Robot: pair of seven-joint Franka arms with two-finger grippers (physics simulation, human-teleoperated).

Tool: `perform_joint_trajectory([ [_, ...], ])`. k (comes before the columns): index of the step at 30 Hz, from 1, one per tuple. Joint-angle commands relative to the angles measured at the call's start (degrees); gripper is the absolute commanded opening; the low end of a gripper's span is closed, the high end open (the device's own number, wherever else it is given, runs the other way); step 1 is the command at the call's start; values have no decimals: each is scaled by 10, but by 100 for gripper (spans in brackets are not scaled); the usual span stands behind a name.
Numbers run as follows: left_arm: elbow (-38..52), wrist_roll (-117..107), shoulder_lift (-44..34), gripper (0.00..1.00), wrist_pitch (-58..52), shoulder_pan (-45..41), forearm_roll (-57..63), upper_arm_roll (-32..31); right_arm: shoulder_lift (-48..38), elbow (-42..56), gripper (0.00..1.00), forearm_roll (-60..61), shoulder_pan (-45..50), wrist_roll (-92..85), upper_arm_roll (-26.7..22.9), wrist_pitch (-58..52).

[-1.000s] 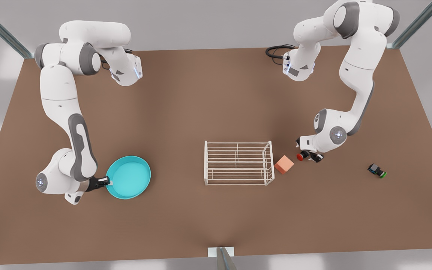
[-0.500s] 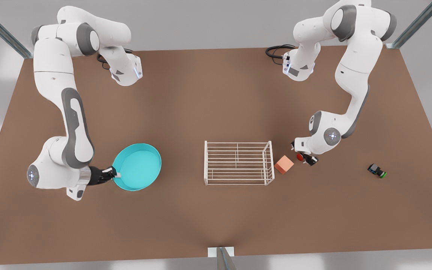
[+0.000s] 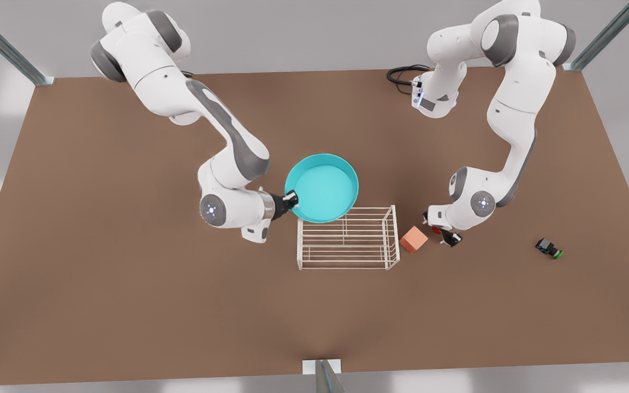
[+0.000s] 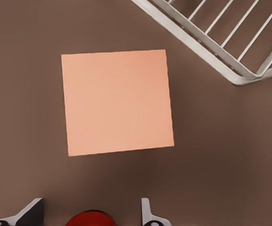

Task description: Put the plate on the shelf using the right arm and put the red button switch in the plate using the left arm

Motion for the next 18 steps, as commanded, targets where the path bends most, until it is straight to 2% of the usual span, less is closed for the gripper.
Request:
perform_joint_trajectory([
  [1,-4,-2,1,100,6,1,6,0,9,11,20,-4,7,333,0,112],
  [9,-6,1,-1,100,6,15,21,0,47,51,20,-4,53,415,-1,187],
  [18,-27,0,-19,100,5,30,38,0,50,49,22,-33,60,426,-3,187],
])
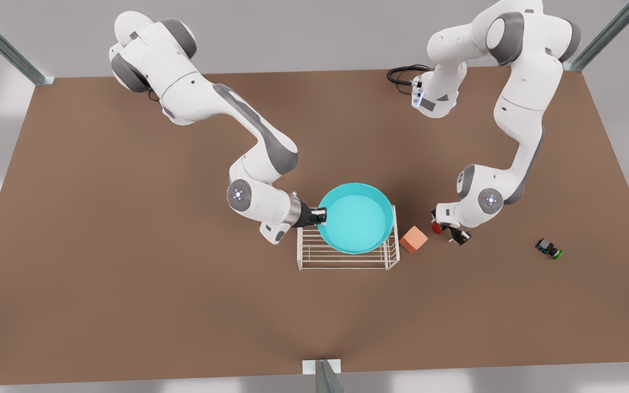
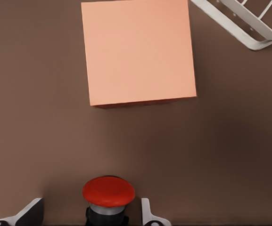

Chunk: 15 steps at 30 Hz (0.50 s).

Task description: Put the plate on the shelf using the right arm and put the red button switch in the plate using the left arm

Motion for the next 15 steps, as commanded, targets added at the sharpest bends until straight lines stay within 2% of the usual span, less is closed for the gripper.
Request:
perform_joint_trajectory([
  [1,-3,-2,-5,100,-2,2,4,0,-1,0,28,-8,-2,174,-1,12],
  [3,-4,-1,-5,100,-3,5,5,0,-1,-2,51,-8,-3,174,-1,12],
  [4,-4,0,-5,100,-3,5,5,0,-1,-4,69,-8,-3,174,-1,12],
  [5,-4,1,-5,96,-4,5,5,0,-1,-4,100,-11,-3,172,-1,12],
  [6,-4,1,-5,90,-3,5,5,0,-1,-4,100,-28,-3,172,-2,12],
  [7,-4,2,-5,89,-4,5,5,0,-1,-4,100,-29,-3,171,-2,11],
  [10,-4,2,-5,89,-5,6,5,0,-30,-4,100,-30,-12,171,-5,-14],
  [13,-3,11,-9,89,-7,15,5,-1,-76,-4,100,-82,-23,170,-10,-65],
  [15,-3,20,-10,88,-11,19,6,-3,-121,-4,100,-83,-45,155,-31,-117],
])
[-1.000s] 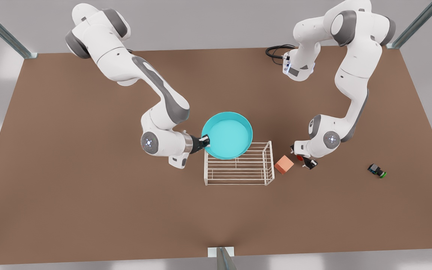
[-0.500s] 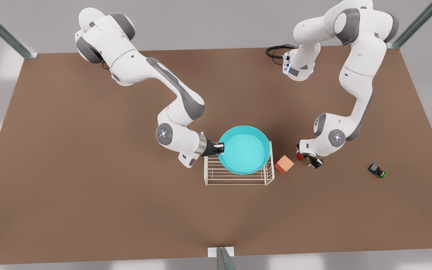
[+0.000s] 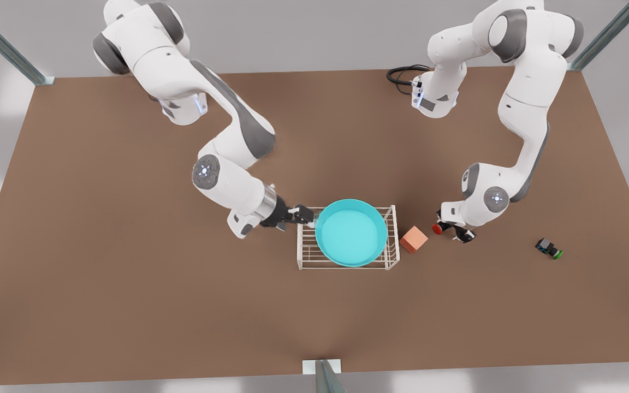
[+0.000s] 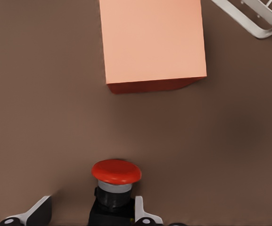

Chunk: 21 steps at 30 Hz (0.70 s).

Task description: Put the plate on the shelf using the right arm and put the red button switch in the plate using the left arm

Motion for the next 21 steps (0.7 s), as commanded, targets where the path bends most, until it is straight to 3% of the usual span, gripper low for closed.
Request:
perform_joint_trajectory([
  [1,0,17,-1,86,-4,4,1,0,-40,0,100,-16,-44,-5,-5,-138],
  [5,0,22,-1,82,-4,4,1,0,-178,-38,100,-174,-117,-101,-9,-389],
  [8,0,29,-4,71,-11,5,4,0,-267,-39,100,-219,-254,-293,-9,-449],
  [10,4,29,-3,69,-11,9,4,0,-270,-21,100,-215,-258,-316,-43,-507],
  [13,5,29,-3,65,-11,13,4,0,-254,-25,100,-215,-258,-324,-54,-519],
  [15,5,29,-3,59,-11,13,4,0,-208,-42,100,-212,-275,-363,-61,-391],
  [21,5,29,-4,52,-11,13,4,-1,-168,-5,100,-202,-264,-359,-66,-325],
])
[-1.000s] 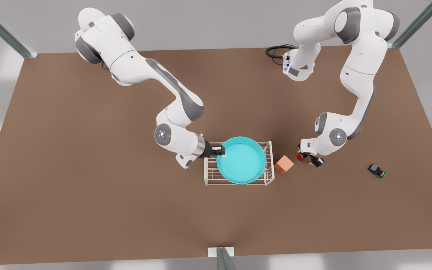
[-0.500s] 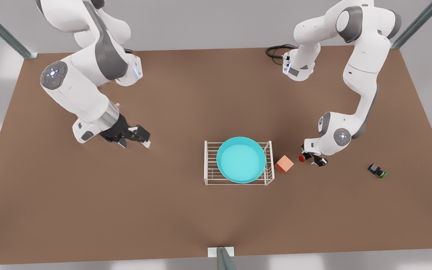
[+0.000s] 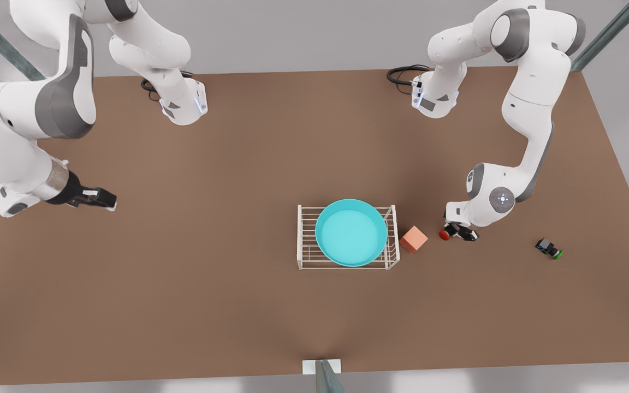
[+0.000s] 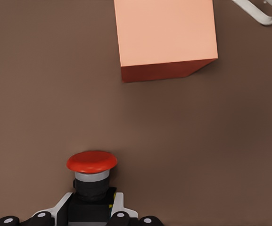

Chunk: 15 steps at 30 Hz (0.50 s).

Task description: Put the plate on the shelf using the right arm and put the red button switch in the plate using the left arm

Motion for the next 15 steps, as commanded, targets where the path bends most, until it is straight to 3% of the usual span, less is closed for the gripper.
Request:
perform_joint_trajectory([
  [1,0,10,-2,51,-3,2,-1,-1,1,3,100,4,-23,-150,-5,46],
  [15,0,10,-80,48,-53,90,-5,-86,1,6,100,-17,-46,-152,-7,74],
])
